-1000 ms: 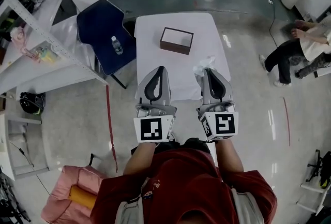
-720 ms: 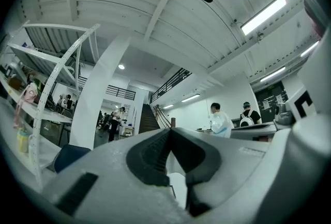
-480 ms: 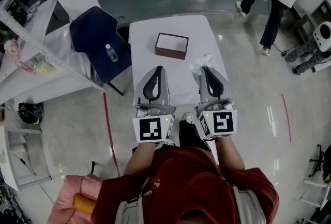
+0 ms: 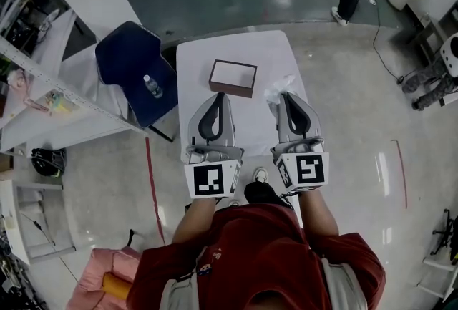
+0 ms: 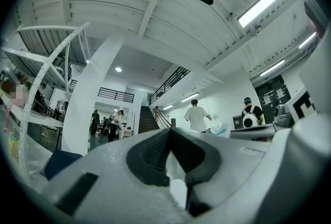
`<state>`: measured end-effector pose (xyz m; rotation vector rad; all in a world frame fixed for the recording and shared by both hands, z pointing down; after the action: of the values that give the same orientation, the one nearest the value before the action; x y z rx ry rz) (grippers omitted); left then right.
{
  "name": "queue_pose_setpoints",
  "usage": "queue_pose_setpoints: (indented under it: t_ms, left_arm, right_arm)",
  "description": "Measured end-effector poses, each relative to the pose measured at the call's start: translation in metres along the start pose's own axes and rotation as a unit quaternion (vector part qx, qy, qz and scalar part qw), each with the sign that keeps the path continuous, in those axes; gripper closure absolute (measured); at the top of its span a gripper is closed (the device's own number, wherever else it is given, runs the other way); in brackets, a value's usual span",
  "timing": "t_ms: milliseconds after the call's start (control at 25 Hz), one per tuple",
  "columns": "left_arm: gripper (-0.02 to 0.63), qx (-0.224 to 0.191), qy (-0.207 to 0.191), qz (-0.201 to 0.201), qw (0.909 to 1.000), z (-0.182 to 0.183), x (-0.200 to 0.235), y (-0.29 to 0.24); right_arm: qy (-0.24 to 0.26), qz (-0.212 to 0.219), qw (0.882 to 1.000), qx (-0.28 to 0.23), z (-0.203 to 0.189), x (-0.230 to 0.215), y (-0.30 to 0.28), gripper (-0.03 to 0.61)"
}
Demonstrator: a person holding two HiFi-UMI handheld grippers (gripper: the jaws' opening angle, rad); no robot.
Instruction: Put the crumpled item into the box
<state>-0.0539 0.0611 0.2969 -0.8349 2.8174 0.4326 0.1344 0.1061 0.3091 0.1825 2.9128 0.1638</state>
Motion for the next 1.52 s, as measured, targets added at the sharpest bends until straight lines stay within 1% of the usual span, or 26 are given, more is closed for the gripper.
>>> queue_pose_setpoints:
  t_ms: [80, 200, 320, 480, 600, 760, 920, 1080, 1200, 1320, 1440, 1520]
  left_arm:
    - [0.611, -0.004, 0.002, 0.004, 1.0, -0.001, -0.006, -0.018]
    - [0.611, 0.005, -0.012, -0.002, 0.9999, -0.007, -0.014, -0.041]
    - [0.611, 0.008, -0.016, -0.001, 0.9998, -0.009, -0.023, -0.062]
    - [0.611, 0.012, -0.01, 0.01, 0.9998, -0.012, -0.029, -0.089]
    - [0.611, 0.019, -0.02, 0.014, 0.9995, -0.015, -0.033, -0.108]
    - [0.611, 0.029, -0.029, 0.023, 0.9989, -0.023, -0.039, -0.124]
    - [0.611, 0.039, -0.03, 0.035, 0.9982, -0.031, -0.04, -0.135]
    - [0.611, 0.047, -0.038, 0.04, 0.9974, -0.034, -0.043, -0.14]
    - [0.611, 0.048, -0.031, 0.048, 0.9972, -0.037, -0.038, -0.143]
    - [0.611, 0.061, -0.027, 0.051, 0.9965, -0.046, -0.031, -0.144]
    - [0.611, 0.052, -0.024, 0.052, 0.997, -0.051, -0.017, -0.15]
    - [0.611, 0.051, -0.014, 0.055, 0.9971, -0.056, -0.008, -0.155]
  right_arm:
    - [0.0, 0.004, 1.0, 0.0, 0.001, -0.015, -0.011, 0.572]
    - [-0.003, 0.006, 1.0, 0.001, 0.004, -0.035, -0.025, 0.572]
    - [-0.012, 0.007, 1.0, 0.0, 0.005, -0.057, -0.038, 0.572]
    - [-0.015, 0.015, 1.0, 0.008, 0.005, -0.08, -0.057, 0.572]
    - [-0.017, 0.024, 0.999, 0.013, 0.007, -0.095, -0.071, 0.572]
    - [-0.023, 0.037, 0.999, 0.02, 0.002, -0.111, -0.086, 0.572]
    - [-0.028, 0.046, 0.998, 0.028, -0.004, -0.124, -0.099, 0.572]
    - [-0.035, 0.052, 0.998, 0.032, -0.006, -0.133, -0.104, 0.572]
    - [-0.038, 0.057, 0.997, 0.038, -0.012, -0.132, -0.112, 0.572]
    - [-0.035, 0.061, 0.997, 0.045, -0.016, -0.129, -0.123, 0.572]
    - [-0.031, 0.061, 0.996, 0.05, -0.022, -0.121, -0.136, 0.572]
    - [-0.03, 0.06, 0.996, 0.052, -0.025, -0.115, -0.145, 0.572]
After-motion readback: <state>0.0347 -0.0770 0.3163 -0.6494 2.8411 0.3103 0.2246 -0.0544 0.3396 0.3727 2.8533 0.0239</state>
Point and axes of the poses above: the fingertips, and each gripper's own axes: y backward along the fingers, x to its left, z out of its top, the point moved 10 cm from there along y, backward along the fingers, and after that the axes turned 15 degrees about -y, right-handed, at the moved point
